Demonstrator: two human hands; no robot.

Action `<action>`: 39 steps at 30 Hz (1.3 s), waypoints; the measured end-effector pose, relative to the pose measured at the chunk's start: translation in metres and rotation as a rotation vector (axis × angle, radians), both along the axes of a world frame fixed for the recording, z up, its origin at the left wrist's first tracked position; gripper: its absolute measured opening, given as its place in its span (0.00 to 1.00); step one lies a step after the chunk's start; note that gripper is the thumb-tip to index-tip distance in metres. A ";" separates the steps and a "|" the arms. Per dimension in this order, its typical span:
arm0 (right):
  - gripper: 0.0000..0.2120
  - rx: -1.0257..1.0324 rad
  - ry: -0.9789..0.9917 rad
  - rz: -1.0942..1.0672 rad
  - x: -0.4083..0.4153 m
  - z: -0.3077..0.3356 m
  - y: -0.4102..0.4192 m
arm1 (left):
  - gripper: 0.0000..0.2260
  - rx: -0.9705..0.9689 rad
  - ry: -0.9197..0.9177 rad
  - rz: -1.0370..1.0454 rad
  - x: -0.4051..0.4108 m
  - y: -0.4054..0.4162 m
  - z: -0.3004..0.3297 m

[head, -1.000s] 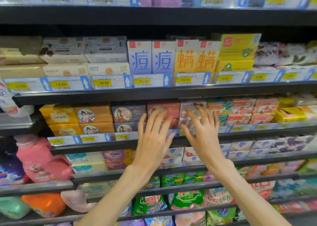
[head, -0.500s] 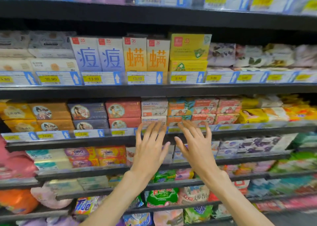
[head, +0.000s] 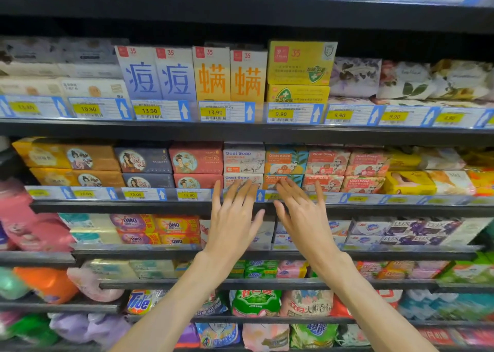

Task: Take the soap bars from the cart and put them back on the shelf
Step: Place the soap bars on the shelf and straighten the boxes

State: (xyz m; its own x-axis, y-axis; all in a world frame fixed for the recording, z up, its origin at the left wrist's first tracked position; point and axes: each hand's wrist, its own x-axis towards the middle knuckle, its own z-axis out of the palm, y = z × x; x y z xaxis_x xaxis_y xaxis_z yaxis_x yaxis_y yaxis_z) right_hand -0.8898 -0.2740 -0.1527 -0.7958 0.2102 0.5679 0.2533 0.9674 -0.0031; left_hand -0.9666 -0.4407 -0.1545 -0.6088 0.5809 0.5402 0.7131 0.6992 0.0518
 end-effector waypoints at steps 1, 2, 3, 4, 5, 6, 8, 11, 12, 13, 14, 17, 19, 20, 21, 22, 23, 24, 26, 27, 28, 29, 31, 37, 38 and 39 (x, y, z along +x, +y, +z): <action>0.23 -0.002 -0.003 0.003 0.000 0.000 0.000 | 0.26 0.002 -0.004 -0.003 -0.001 0.000 0.000; 0.23 -0.001 0.000 0.009 0.000 -0.001 -0.001 | 0.26 0.003 -0.009 -0.004 0.000 -0.001 0.000; 0.22 -0.002 0.013 0.016 0.001 -0.002 -0.001 | 0.25 0.010 -0.012 0.001 0.001 -0.001 0.001; 0.21 -0.009 0.035 0.028 0.001 -0.003 -0.001 | 0.25 0.026 -0.013 0.005 0.002 -0.002 0.002; 0.20 -0.021 0.063 0.047 0.002 -0.003 -0.002 | 0.24 0.051 -0.010 0.001 0.003 -0.002 0.004; 0.18 -0.037 0.103 0.075 0.004 -0.002 -0.002 | 0.22 0.083 0.002 -0.013 0.004 -0.002 0.006; 0.15 -0.069 0.219 0.137 0.006 0.005 0.000 | 0.18 0.155 0.052 -0.054 0.004 -0.002 0.013; 0.13 -0.061 0.364 0.125 0.006 0.022 0.008 | 0.15 0.227 0.107 -0.080 0.001 0.004 0.030; 0.14 -0.050 0.392 0.091 0.004 0.028 0.012 | 0.16 0.237 0.121 -0.080 -0.002 0.008 0.036; 0.15 -0.036 0.408 0.052 0.000 0.033 0.017 | 0.18 0.243 0.136 -0.083 -0.004 0.013 0.042; 0.17 -0.022 0.408 0.008 -0.003 0.038 0.022 | 0.19 0.247 0.148 -0.084 -0.007 0.018 0.047; 0.19 0.030 0.325 -0.112 -0.013 0.045 0.036 | 0.20 0.222 0.169 -0.038 -0.018 0.034 0.057; 0.20 0.079 0.299 -0.147 -0.016 0.045 0.041 | 0.21 0.178 0.177 0.011 -0.024 0.042 0.057; 0.20 0.095 0.301 -0.152 -0.018 0.044 0.043 | 0.21 0.164 0.184 0.026 -0.026 0.046 0.055; 0.20 0.101 0.303 -0.152 -0.019 0.042 0.044 | 0.21 0.159 0.193 0.033 -0.028 0.049 0.053; 0.20 0.101 0.302 -0.149 -0.021 0.039 0.045 | 0.20 0.164 0.200 0.033 -0.030 0.052 0.050; 0.21 0.100 0.303 -0.146 -0.022 0.037 0.046 | 0.19 0.175 0.204 0.033 -0.032 0.054 0.047; 0.21 0.097 0.303 -0.141 -0.023 0.036 0.047 | 0.18 0.185 0.206 0.035 -0.033 0.055 0.044; 0.21 0.093 0.317 -0.126 -0.025 0.033 0.049 | 0.17 0.192 0.211 0.045 -0.035 0.057 0.040; 0.21 0.091 0.320 -0.122 -0.026 0.033 0.050 | 0.17 0.192 0.218 0.049 -0.036 0.058 0.039; 0.21 0.087 0.315 -0.122 -0.027 0.033 0.050 | 0.17 0.193 0.226 0.049 -0.037 0.058 0.039; 0.22 0.083 0.309 -0.122 -0.029 0.033 0.052 | 0.17 0.194 0.233 0.046 -0.037 0.059 0.038; 0.23 0.070 0.298 -0.119 -0.032 0.035 0.054 | 0.19 0.196 0.229 0.043 -0.038 0.060 0.040; 0.23 0.061 0.303 -0.100 -0.031 0.035 0.056 | 0.22 0.175 0.205 0.052 -0.035 0.058 0.043; 0.23 0.062 0.311 -0.091 -0.029 0.034 0.054 | 0.22 0.174 0.216 0.057 -0.033 0.054 0.043; 0.23 0.058 0.322 -0.075 -0.026 0.032 0.051 | 0.23 0.175 0.226 0.071 -0.031 0.049 0.044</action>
